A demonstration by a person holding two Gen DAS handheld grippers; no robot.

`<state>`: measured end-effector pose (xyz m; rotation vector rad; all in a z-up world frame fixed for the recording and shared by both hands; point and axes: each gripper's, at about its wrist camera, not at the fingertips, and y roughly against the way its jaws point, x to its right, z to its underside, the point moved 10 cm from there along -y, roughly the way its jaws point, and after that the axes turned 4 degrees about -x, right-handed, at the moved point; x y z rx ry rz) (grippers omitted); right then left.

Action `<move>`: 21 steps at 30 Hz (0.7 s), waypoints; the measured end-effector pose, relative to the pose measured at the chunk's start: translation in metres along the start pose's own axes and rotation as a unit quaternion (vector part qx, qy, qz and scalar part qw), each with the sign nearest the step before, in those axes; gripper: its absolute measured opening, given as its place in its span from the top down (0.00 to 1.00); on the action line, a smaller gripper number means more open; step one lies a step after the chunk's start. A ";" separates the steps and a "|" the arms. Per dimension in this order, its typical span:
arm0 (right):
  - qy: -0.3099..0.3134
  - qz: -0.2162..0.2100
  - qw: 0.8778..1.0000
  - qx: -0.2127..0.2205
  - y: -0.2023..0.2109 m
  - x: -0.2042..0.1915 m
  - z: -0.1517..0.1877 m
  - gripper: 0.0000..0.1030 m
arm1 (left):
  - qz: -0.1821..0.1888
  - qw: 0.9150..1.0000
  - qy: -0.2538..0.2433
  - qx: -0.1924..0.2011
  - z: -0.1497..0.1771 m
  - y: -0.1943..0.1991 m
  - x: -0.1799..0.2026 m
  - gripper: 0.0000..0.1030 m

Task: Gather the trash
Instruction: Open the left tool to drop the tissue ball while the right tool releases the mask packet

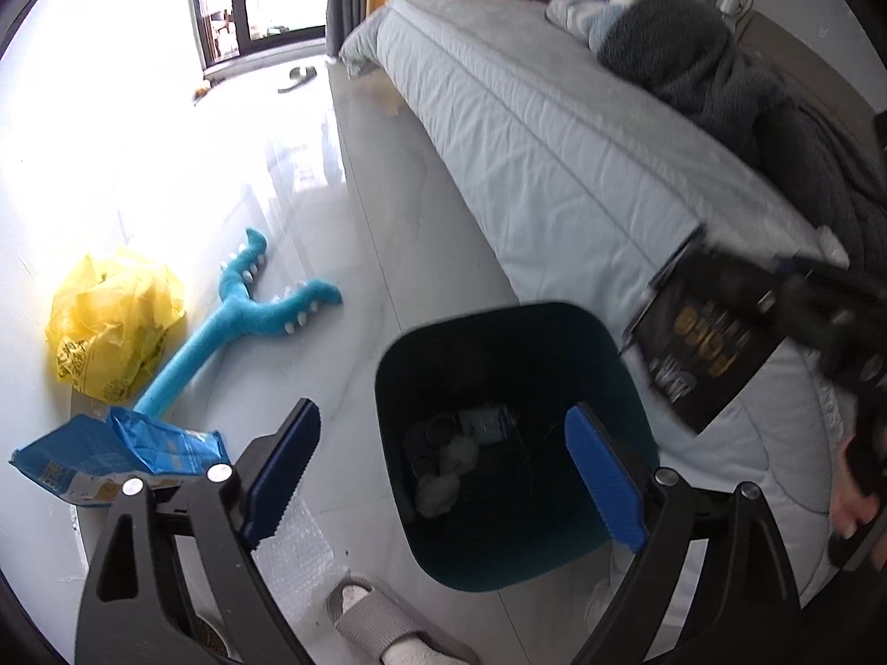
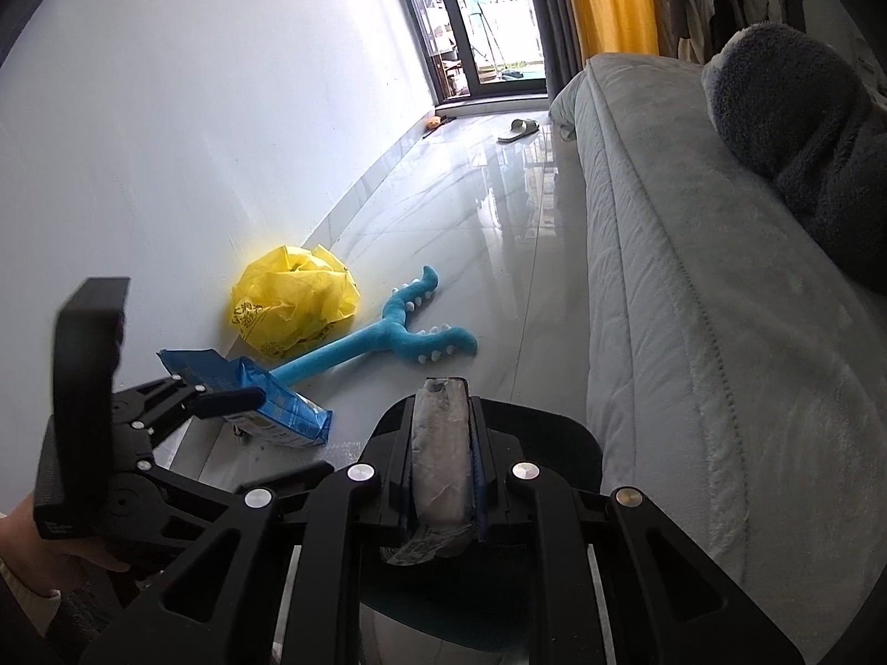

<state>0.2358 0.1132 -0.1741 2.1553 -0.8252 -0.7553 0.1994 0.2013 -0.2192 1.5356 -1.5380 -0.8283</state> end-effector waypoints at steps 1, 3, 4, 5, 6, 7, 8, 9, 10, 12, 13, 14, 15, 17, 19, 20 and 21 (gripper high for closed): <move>-0.001 0.000 1.000 -0.007 -0.005 0.000 0.002 0.84 | -0.001 1.000 0.000 0.012 -0.005 0.005 -0.001 0.10; -0.004 0.000 1.000 -0.020 -0.014 -0.002 0.008 0.84 | -0.001 0.999 0.003 0.034 -0.012 0.015 -0.003 0.09; -0.006 0.000 1.000 -0.025 -0.018 -0.002 0.010 0.84 | 0.001 0.999 0.006 0.046 -0.016 0.020 -0.003 0.09; -0.008 0.000 1.000 -0.030 -0.022 -0.002 0.013 0.84 | 0.003 0.998 0.008 0.057 -0.019 0.024 -0.004 0.09; -0.010 0.001 0.999 -0.037 -0.027 -0.003 0.016 0.84 | 0.003 0.998 0.008 0.069 -0.023 0.030 -0.005 0.09; -0.011 0.002 0.999 -0.045 -0.032 -0.003 0.020 0.84 | 0.003 0.997 0.007 0.081 -0.027 0.035 -0.005 0.09; -0.010 0.005 0.999 -0.052 -0.037 -0.004 0.023 0.84 | 0.002 0.996 0.005 0.094 -0.030 0.040 -0.005 0.08; -0.010 0.007 0.998 -0.060 -0.042 -0.005 0.026 0.84 | 0.002 0.994 0.003 0.106 -0.034 0.047 -0.004 0.08; -0.010 0.008 0.998 -0.065 -0.046 -0.005 0.029 0.84 | 0.002 0.993 0.003 0.117 -0.037 0.051 -0.004 0.08; -0.009 0.012 0.997 -0.079 -0.054 -0.007 0.035 0.84 | 0.005 0.991 0.006 0.135 -0.041 0.059 -0.006 0.07; -0.009 0.014 0.996 -0.084 -0.056 -0.007 0.038 0.84 | 0.008 0.990 0.008 0.143 -0.043 0.063 -0.006 0.07; -0.009 0.016 0.996 -0.090 -0.059 -0.007 0.041 0.84 | 0.011 0.989 0.009 0.149 -0.045 0.067 -0.006 0.07; -0.009 0.018 0.995 -0.097 -0.063 -0.007 0.045 0.84 | 0.013 0.988 0.010 0.156 -0.047 0.071 -0.007 0.07; -0.011 0.020 0.994 -0.107 -0.069 -0.006 0.049 0.84 | 0.014 0.986 0.008 0.168 -0.050 0.077 -0.008 0.07; -0.012 0.020 0.993 -0.116 -0.076 -0.007 0.054 0.84 | 0.013 0.984 0.007 0.179 -0.051 0.084 -0.010 0.07; -0.012 0.020 0.992 -0.120 -0.079 -0.008 0.056 0.84 | 0.013 0.983 0.006 0.184 -0.052 0.087 -0.011 0.07; -0.011 0.020 0.992 -0.123 -0.081 -0.009 0.057 0.84 | 0.015 0.982 0.008 0.189 -0.053 0.090 -0.011 0.07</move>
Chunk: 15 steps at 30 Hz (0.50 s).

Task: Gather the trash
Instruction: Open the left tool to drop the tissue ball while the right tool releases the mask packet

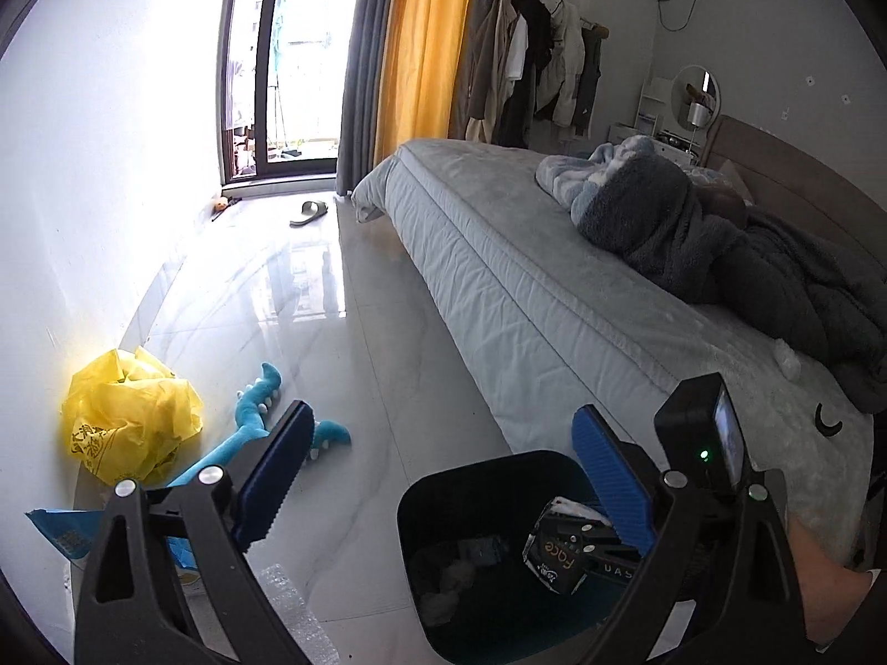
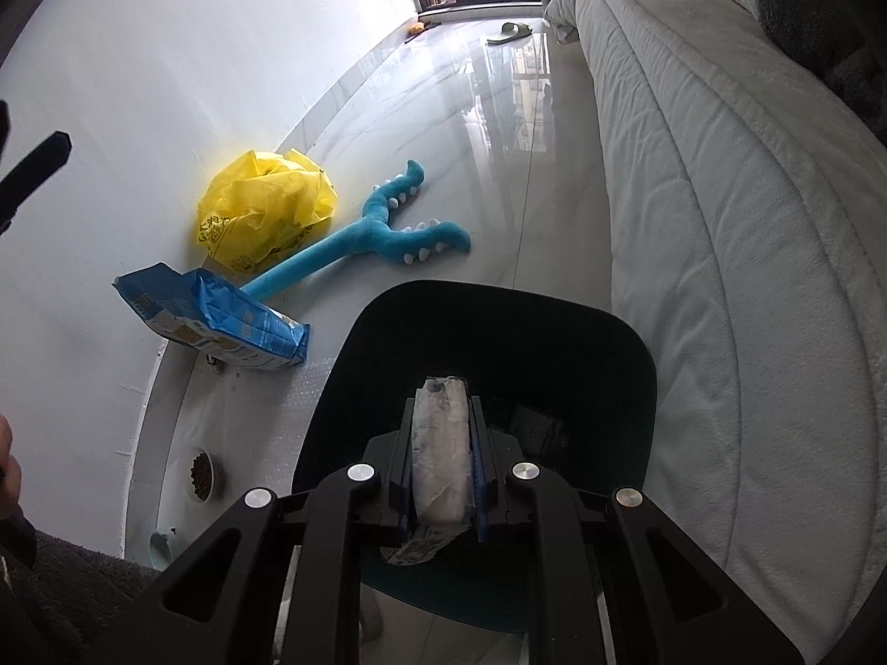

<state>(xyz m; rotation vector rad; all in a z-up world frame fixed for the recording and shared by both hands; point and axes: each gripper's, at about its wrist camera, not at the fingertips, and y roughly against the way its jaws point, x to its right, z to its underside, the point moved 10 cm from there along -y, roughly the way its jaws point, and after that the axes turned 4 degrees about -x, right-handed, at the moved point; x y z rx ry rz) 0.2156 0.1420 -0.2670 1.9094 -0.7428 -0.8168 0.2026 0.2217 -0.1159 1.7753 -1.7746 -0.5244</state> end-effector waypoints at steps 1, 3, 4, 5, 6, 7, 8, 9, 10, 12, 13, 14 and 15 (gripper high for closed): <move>0.002 0.000 1.000 -0.004 -0.003 -0.002 0.001 0.84 | 0.002 1.000 0.003 0.004 -0.002 0.002 -0.001 0.07; 0.005 0.001 1.000 -0.013 -0.008 -0.004 0.004 0.84 | 0.006 1.000 0.009 0.012 -0.005 0.006 -0.003 0.07; 0.005 0.003 1.000 -0.019 -0.012 -0.004 0.006 0.84 | 0.007 1.000 0.011 0.017 -0.007 0.008 -0.003 0.07; 0.006 0.003 1.000 -0.023 -0.015 -0.004 0.007 0.84 | 0.007 1.000 0.012 0.023 -0.009 0.010 -0.003 0.07; 0.007 0.004 1.000 -0.028 -0.019 -0.005 0.009 0.84 | 0.006 1.000 0.012 0.027 -0.011 0.013 -0.004 0.07; 0.008 0.004 0.999 -0.032 -0.022 -0.005 0.010 0.84 | 0.004 0.999 0.010 0.031 -0.012 0.015 -0.005 0.07; 0.008 0.005 0.999 -0.035 -0.024 -0.005 0.011 0.84 | 0.003 0.999 0.009 0.035 -0.013 0.017 -0.005 0.06; 0.009 0.006 0.999 -0.039 -0.028 -0.006 0.013 0.84 | 0.003 0.999 0.009 0.039 -0.015 0.019 -0.005 0.06; 0.009 0.006 0.999 -0.041 -0.029 -0.005 0.013 0.84 | 0.003 0.999 0.010 0.042 -0.017 0.021 -0.006 0.06; 0.010 0.008 0.999 -0.048 -0.032 -0.004 0.015 0.83 | 0.004 0.999 0.012 0.048 -0.019 0.024 -0.006 0.06; 0.010 0.010 0.998 -0.053 -0.033 -0.003 0.016 0.83 | 0.005 0.999 0.013 0.051 -0.020 0.025 -0.007 0.06; 0.011 0.012 0.998 -0.057 -0.035 -0.002 0.018 0.83 | 0.004 0.998 0.014 0.054 -0.021 0.027 -0.007 0.06; 0.011 0.016 0.998 -0.060 -0.037 -0.002 0.019 0.83 | 0.004 0.998 0.014 0.057 -0.022 0.028 -0.007 0.06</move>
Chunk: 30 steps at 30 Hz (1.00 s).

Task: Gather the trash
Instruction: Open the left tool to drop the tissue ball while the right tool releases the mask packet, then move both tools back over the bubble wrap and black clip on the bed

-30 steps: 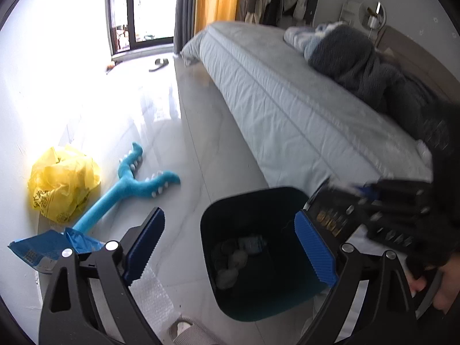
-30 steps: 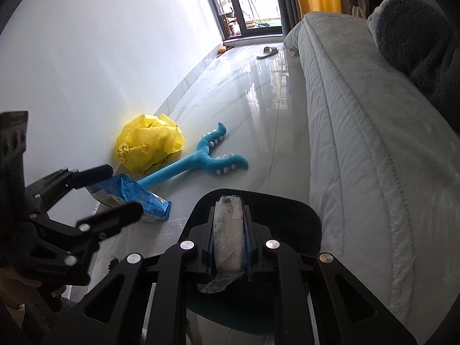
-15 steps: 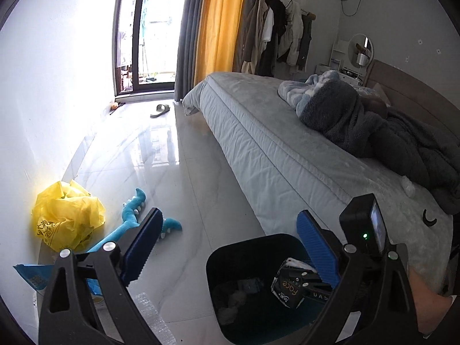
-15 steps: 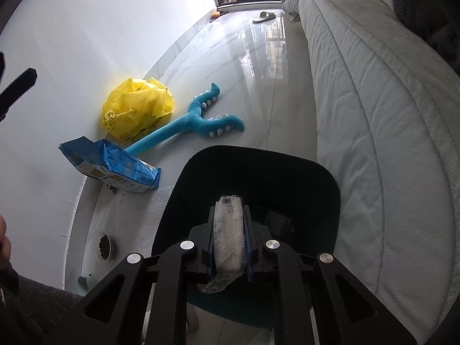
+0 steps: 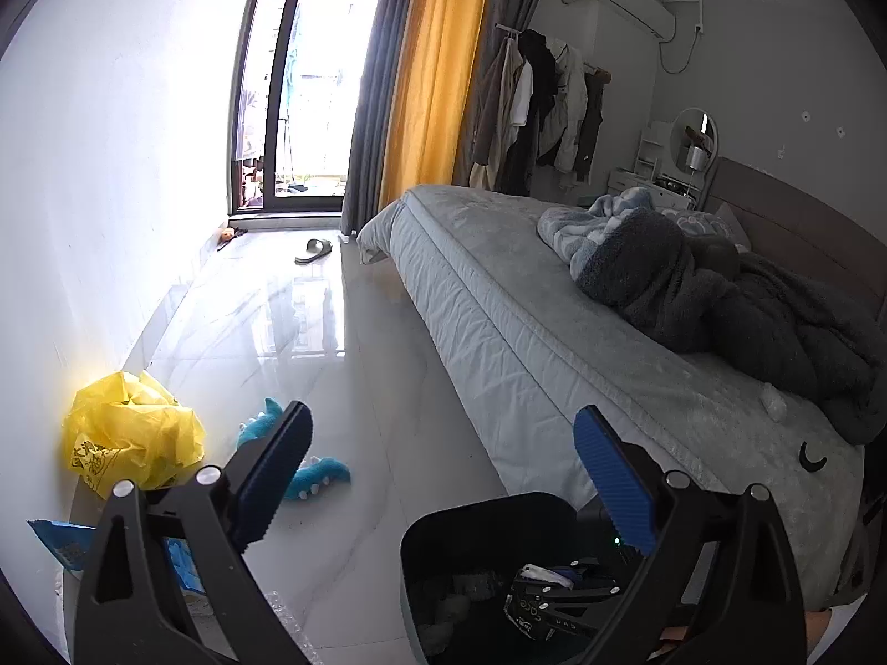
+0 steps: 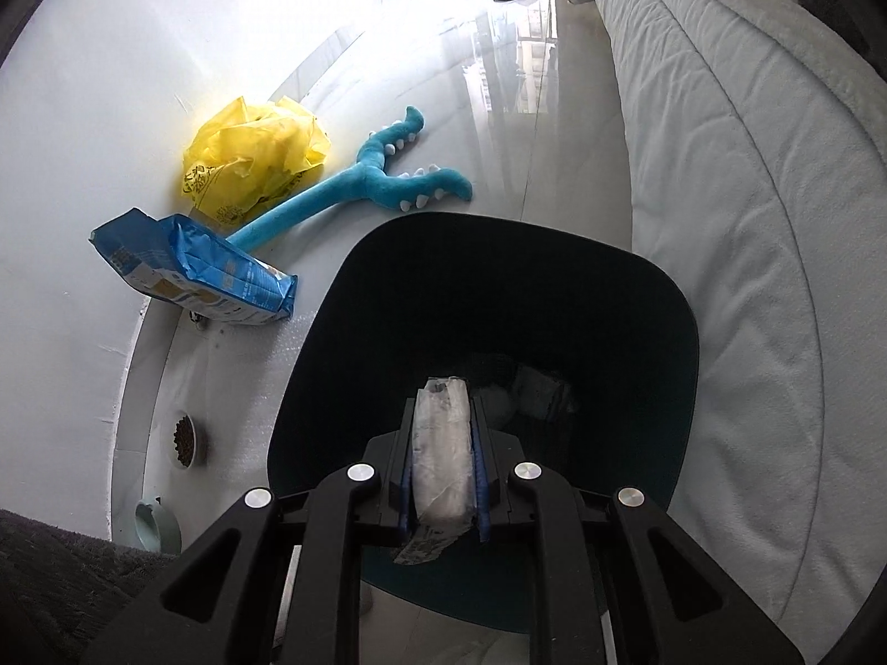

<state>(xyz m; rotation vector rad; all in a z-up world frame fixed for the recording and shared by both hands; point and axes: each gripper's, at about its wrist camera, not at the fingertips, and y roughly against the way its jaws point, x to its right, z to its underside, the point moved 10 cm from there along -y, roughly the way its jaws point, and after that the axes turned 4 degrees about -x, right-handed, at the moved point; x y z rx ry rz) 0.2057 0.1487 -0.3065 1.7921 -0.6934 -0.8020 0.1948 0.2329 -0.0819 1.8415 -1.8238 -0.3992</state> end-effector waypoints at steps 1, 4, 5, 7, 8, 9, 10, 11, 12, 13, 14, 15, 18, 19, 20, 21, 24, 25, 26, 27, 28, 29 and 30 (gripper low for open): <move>0.000 0.001 1.000 -0.003 -0.001 0.001 0.001 0.83 | 0.000 1.000 0.001 0.003 -0.001 0.001 0.000 0.06; 0.001 0.007 1.000 -0.011 -0.003 0.003 0.005 0.83 | -0.001 1.000 0.006 0.009 -0.006 0.004 -0.001 0.06; 0.001 0.010 1.000 -0.012 -0.003 0.004 0.006 0.82 | -0.001 1.000 0.008 0.013 -0.008 0.005 0.000 0.06; 0.003 0.018 1.000 -0.014 -0.001 0.007 0.008 0.82 | -0.003 1.000 0.008 0.018 -0.012 0.007 0.002 0.06; 0.003 0.022 1.000 -0.013 0.001 0.008 0.008 0.78 | -0.005 1.000 0.006 0.019 -0.014 0.007 0.003 0.05; 0.004 0.025 1.000 -0.011 0.003 0.009 0.008 0.72 | -0.008 1.000 0.004 0.020 -0.016 0.008 0.006 0.05; 0.003 0.028 1.000 -0.006 0.007 0.010 0.007 0.53 | -0.008 1.000 0.001 0.022 -0.017 0.009 0.008 0.05; 0.001 0.027 1.000 0.001 0.013 0.010 0.006 0.45 | -0.010 1.000 -0.001 0.024 -0.017 0.010 0.009 0.05; 0.001 0.024 1.000 0.006 0.016 0.010 0.005 0.45 | -0.011 1.000 -0.003 0.026 -0.018 0.011 0.012 0.05; 0.001 0.023 1.000 0.010 0.020 0.010 0.004 0.45 | -0.011 1.000 -0.004 0.028 -0.019 0.011 0.013 0.05; 0.002 0.022 1.000 0.014 0.024 0.010 0.004 0.46 | -0.011 0.999 -0.005 0.031 -0.021 0.013 0.015 0.05; 0.004 0.021 1.000 0.019 0.029 0.010 0.003 0.45 | -0.012 0.999 -0.005 0.034 -0.023 0.014 0.016 0.05; 0.009 0.015 0.999 0.030 0.042 0.009 0.003 0.45 | -0.010 0.999 0.001 0.043 -0.030 0.018 0.021 0.05; 0.011 0.013 0.999 0.034 0.045 0.008 0.002 0.45 | -0.008 0.999 0.005 0.046 -0.033 0.019 0.023 0.05; 0.013 0.010 0.999 0.039 0.049 0.007 0.002 0.45 | -0.005 0.999 0.009 0.049 -0.036 0.020 0.025 0.05; 0.017 0.005 0.999 0.048 0.056 0.007 0.002 0.45 | -0.003 0.999 0.013 0.051 -0.038 0.020 0.028 0.04; 0.023 -0.001 0.997 0.070 0.071 0.006 0.000 0.42 | 0.003 0.998 0.020 0.055 -0.041 0.021 0.036 0.04; 0.023 -0.004 0.997 0.078 0.077 0.007 0.000 0.42 | 0.004 0.998 0.020 0.054 -0.042 0.020 0.039 0.04; 0.023 -0.006 0.996 0.084 0.082 0.008 0.001 0.42 | 0.005 0.998 0.020 0.053 -0.042 0.018 0.042 0.04; 0.022 -0.007 0.996 0.091 0.089 0.011 0.002 0.41 | 0.006 0.998 0.019 0.052 -0.042 0.018 0.044 0.04; 0.021 -0.008 0.995 0.095 0.093 0.014 0.003 0.41 | 0.008 0.999 0.019 0.050 -0.042 0.016 0.048 0.04; 0.020 -0.007 0.995 0.100 0.098 0.017 0.004 0.41 | 0.010 0.999 0.019 0.049 -0.042 0.015 0.051 0.04; 0.018 -0.006 0.994 0.105 0.104 0.021 0.005 0.41 | 0.012 0.999 0.019 0.048 -0.042 0.013 0.055 0.04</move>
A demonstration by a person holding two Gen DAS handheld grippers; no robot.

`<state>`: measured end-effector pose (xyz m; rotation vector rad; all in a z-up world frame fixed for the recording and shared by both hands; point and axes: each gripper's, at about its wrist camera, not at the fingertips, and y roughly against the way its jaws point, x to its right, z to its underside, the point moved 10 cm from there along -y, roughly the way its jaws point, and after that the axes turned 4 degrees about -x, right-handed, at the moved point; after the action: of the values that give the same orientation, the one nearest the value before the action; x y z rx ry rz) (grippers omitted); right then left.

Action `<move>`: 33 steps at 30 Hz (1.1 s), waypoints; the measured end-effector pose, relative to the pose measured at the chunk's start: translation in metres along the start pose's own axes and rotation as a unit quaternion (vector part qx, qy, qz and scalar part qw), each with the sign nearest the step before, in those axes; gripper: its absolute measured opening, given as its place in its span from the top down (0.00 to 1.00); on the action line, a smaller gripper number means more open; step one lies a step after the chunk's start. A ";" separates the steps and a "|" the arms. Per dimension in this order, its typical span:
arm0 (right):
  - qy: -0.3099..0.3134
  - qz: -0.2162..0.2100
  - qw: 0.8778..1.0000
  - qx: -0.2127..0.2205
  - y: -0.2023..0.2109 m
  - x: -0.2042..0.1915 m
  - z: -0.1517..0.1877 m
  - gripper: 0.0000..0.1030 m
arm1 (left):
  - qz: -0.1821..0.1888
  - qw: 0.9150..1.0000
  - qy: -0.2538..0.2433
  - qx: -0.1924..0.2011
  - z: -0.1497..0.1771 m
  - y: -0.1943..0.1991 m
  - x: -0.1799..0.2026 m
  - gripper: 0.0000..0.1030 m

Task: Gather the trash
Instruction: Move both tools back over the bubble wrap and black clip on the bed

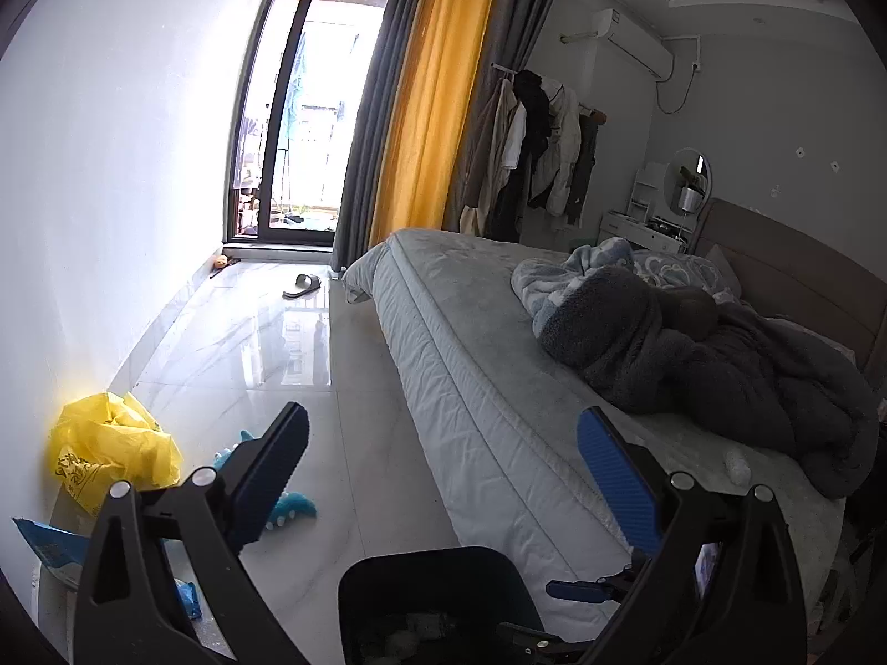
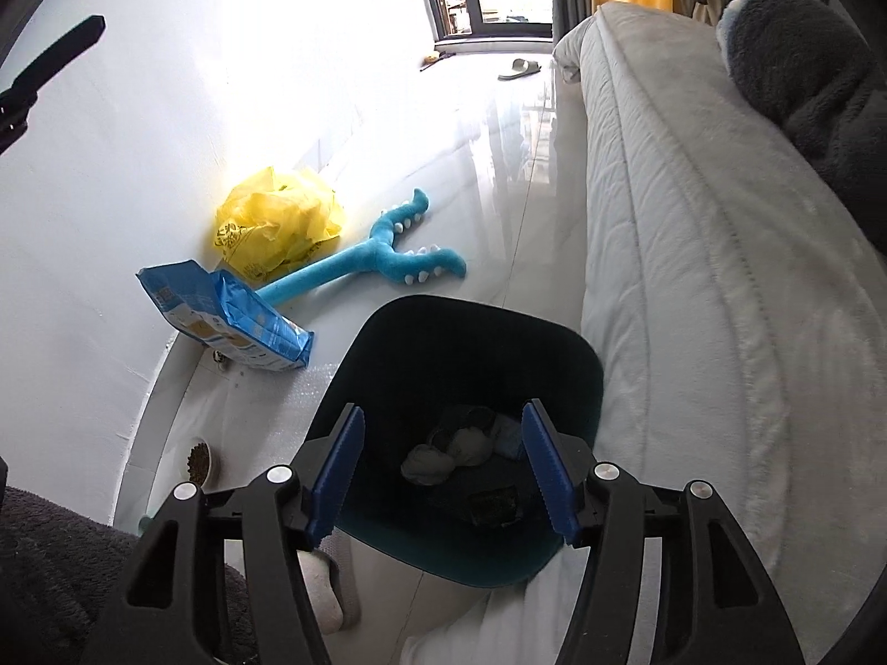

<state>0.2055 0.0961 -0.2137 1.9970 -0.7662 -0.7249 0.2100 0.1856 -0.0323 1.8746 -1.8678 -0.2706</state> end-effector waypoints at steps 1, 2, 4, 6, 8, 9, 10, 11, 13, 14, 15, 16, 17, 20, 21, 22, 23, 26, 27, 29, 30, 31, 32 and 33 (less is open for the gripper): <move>-0.002 0.001 1.000 0.006 0.007 0.004 0.000 0.41 | 0.003 1.000 0.000 -0.001 0.000 -0.002 0.004 0.04; -0.004 0.002 1.000 0.013 0.014 0.009 0.000 0.41 | 0.007 1.000 0.000 -0.003 0.001 -0.003 0.009 0.04; -0.006 0.009 1.000 0.025 0.027 0.017 0.000 0.41 | 0.015 1.000 0.000 -0.005 0.001 -0.007 0.018 0.04; -0.009 0.017 0.999 0.036 0.038 0.027 0.001 0.39 | 0.023 1.000 -0.003 -0.008 0.003 -0.010 0.030 0.04; -0.014 0.024 0.999 0.046 0.049 0.039 0.003 0.39 | 0.030 0.999 -0.008 -0.012 0.005 -0.014 0.042 0.04; -0.018 0.027 0.998 0.050 0.055 0.045 0.004 0.38 | 0.033 0.999 -0.013 -0.014 0.006 -0.015 0.049 0.04; -0.022 0.030 0.998 0.054 0.061 0.052 0.005 0.38 | 0.036 0.999 -0.019 -0.016 0.008 -0.016 0.055 0.04; -0.025 0.033 0.998 0.057 0.066 0.058 0.006 0.37 | 0.039 0.999 -0.025 -0.019 0.011 -0.018 0.062 0.04; -0.029 0.044 0.997 0.064 0.077 0.072 0.009 0.35 | 0.043 0.998 -0.041 -0.026 0.015 -0.023 0.074 0.04; -0.031 0.050 0.996 0.068 0.083 0.078 0.010 0.35 | 0.044 0.997 -0.048 -0.029 0.017 -0.025 0.080 0.04; -0.033 0.057 0.995 0.074 0.091 0.087 0.011 0.34 | 0.047 0.997 -0.054 -0.032 0.018 -0.027 0.086 0.04; -0.036 0.060 0.994 0.079 0.097 0.094 0.012 0.33 | 0.050 0.996 -0.060 -0.034 0.020 -0.029 0.092 0.04; -0.038 0.064 0.994 0.084 0.103 0.101 0.013 0.31 | 0.053 0.996 -0.065 -0.037 0.022 -0.031 0.098 0.04; -0.047 0.083 0.991 0.098 0.123 0.127 0.018 0.29 | 0.068 0.994 -0.077 -0.047 0.030 -0.038 0.116 0.04; -0.050 0.087 0.990 0.102 0.128 0.134 0.020 0.28 | 0.073 0.993 -0.081 -0.051 0.032 -0.041 0.122 0.04; -0.055 0.093 0.988 0.106 0.136 0.144 0.022 0.28 | 0.078 0.992 -0.084 -0.054 0.035 -0.043 0.129 0.04; -0.059 0.096 0.987 0.110 0.142 0.153 0.025 0.27 | 0.083 0.991 -0.088 -0.058 0.038 -0.045 0.135 0.04; -0.069 0.109 0.984 0.124 0.161 0.181 0.032 0.24 | 0.105 0.987 -0.106 -0.067 0.044 -0.049 0.155 0.04; -0.074 0.113 0.983 0.128 0.168 0.194 0.035 0.23 | 0.113 0.985 -0.114 -0.069 0.045 -0.051 0.161 0.04; -0.082 0.112 0.982 0.129 0.175 0.209 0.040 0.21 | 0.128 0.981 -0.128 -0.076 0.051 -0.054 0.172 0.04; -0.086 0.114 0.981 0.129 0.179 0.217 0.044 0.21 | 0.135 0.978 -0.135 -0.080 0.055 -0.055 0.178 0.04; -0.091 0.117 0.980 0.130 0.183 0.226 0.048 0.21 | 0.141 0.976 -0.142 -0.085 0.059 -0.058 0.184 0.04; -0.094 0.116 0.980 0.130 0.185 0.232 0.049 0.21 | 0.147 0.974 -0.149 -0.090 0.063 -0.060 0.190 0.04; -0.097 0.115 0.980 0.130 0.186 0.237 0.051 0.21 | 0.153 0.971 -0.155 -0.094 0.066 -0.062 0.196 0.04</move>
<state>0.2758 -0.1879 -0.1251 2.0399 -1.2410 -0.7182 0.2448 -0.0218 -0.0809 1.4581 -2.2162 -0.6403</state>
